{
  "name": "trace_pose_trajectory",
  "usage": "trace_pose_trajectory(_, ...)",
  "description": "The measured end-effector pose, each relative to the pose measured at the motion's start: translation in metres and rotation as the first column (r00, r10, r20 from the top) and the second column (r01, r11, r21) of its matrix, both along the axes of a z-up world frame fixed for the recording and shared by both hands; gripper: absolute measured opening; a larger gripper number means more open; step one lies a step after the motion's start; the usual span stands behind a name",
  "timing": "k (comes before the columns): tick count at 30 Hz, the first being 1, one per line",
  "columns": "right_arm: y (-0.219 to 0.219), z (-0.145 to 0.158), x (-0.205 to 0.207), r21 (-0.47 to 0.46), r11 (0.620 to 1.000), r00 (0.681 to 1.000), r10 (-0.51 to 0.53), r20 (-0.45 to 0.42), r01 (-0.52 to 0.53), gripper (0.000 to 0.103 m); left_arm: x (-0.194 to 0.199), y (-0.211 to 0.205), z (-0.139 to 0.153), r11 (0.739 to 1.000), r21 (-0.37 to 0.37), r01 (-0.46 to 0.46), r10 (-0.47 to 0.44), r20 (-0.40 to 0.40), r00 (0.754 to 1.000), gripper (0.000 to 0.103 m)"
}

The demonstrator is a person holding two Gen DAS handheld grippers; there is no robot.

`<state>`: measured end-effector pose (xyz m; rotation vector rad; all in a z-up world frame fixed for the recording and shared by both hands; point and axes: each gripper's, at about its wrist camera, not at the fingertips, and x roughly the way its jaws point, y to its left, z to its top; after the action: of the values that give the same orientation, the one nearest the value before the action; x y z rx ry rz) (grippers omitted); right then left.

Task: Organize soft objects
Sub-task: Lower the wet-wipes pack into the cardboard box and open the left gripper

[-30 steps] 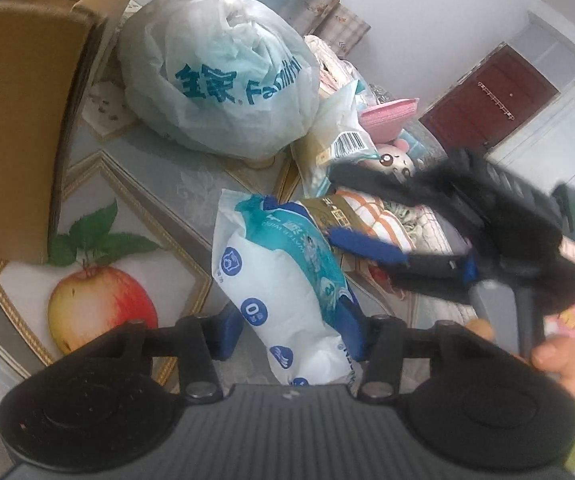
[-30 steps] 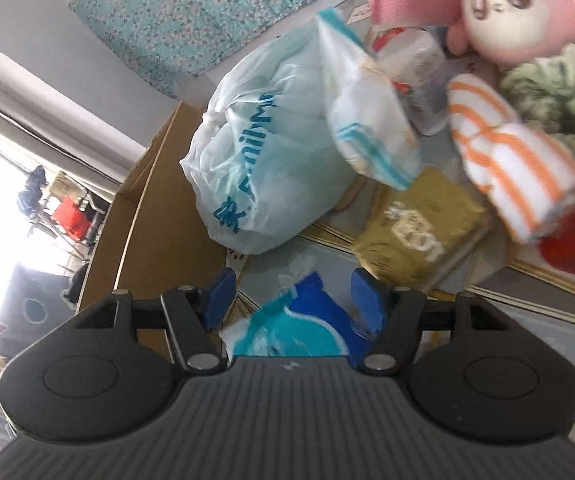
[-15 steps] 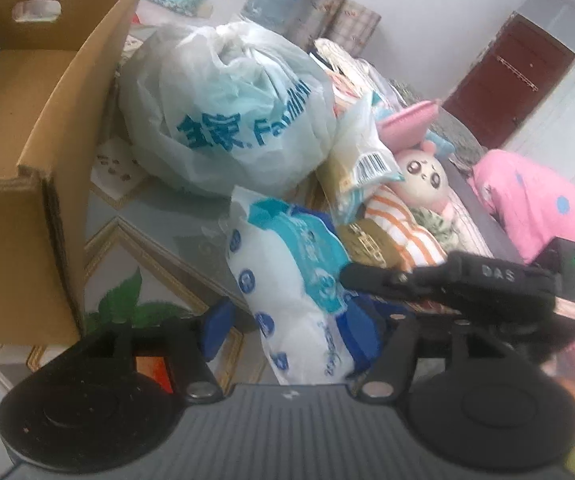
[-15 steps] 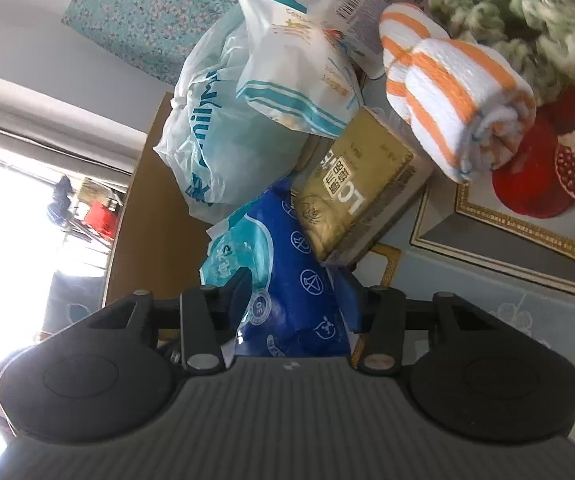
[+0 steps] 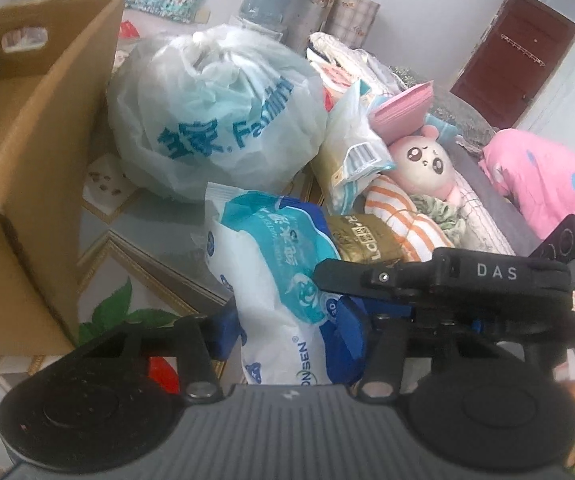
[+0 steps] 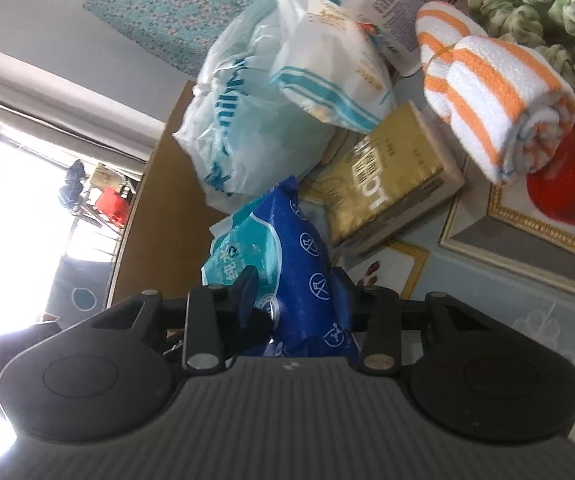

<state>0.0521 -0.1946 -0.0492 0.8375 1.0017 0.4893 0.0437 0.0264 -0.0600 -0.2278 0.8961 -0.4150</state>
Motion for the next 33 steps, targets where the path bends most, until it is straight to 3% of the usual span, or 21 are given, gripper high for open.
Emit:
trace_pose_trajectory(9, 0.028, 0.067, -0.007, 0.048, 0.995, 0.987, 0.078, 0.143, -0.086, 0.038, -0.031, 0.026, 0.069, 0.999, 0.015, -0.039, 0.037, 0.119, 0.992, 0.052)
trace_pose_trajectory(18, 0.12, 0.139, 0.071, 0.06, 0.962, 0.927, 0.24, 0.288, -0.267, 0.038, 0.0, 0.095, 0.149, 0.981, 0.085, -0.173, 0.15, 0.23, 0.962, 0.052)
trace_pose_trajectory(20, 0.145, 0.15, 0.093, 0.027, 0.957, 0.911, 0.268, 0.312, -0.29, 0.038, 0.021, 0.114, 0.159, 0.973, 0.079, -0.217, 0.197, 0.202, 0.959, 0.052)
trace_pose_trajectory(25, 0.203, 0.151, 0.159, -0.029, 0.946, 0.914, 0.319, 0.252, -0.322, 0.038, 0.082, 0.147, 0.16, 0.952, 0.116, -0.284, 0.266, 0.147, 0.953, 0.052)
trace_pose_trajectory(33, 0.278, 0.118, 0.242, -0.132, 0.93, 0.931, 0.355, 0.089, -0.343, 0.04, 0.174, 0.2, 0.12, 0.938, 0.118, -0.327, 0.332, -0.028, 0.943, 0.052)
